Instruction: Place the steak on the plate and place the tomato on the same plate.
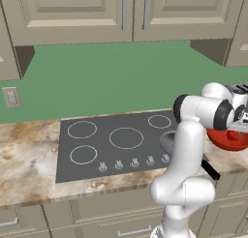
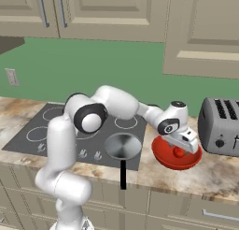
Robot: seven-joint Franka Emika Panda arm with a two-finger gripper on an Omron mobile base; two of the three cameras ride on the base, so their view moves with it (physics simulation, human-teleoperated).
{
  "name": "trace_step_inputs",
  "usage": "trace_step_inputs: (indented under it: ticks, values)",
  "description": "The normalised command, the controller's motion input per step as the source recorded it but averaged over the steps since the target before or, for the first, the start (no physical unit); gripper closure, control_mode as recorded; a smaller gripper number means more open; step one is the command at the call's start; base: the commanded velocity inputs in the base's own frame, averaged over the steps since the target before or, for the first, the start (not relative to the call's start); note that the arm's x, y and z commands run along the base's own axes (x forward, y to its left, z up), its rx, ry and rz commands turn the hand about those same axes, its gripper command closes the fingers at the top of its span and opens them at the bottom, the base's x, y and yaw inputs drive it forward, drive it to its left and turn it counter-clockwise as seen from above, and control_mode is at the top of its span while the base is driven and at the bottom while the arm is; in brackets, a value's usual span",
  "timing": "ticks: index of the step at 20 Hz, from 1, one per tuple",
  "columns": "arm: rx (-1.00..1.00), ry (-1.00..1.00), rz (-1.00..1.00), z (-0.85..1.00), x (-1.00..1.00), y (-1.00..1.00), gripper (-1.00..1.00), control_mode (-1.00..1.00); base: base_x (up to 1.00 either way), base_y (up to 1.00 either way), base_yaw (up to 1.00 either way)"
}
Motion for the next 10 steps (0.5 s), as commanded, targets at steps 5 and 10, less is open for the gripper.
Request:
trace_step_inputs:
  ticks: [5,10]
  values:
    - [0.0,0.05,-0.02,-0.13,-0.02,-0.08,-1.0,-1.0,0.0,0.0,0.0]
    - [0.0,0.03,-0.04,-0.12,-0.12,0.0,-1.0,-1.0,0.0,0.0,0.0]
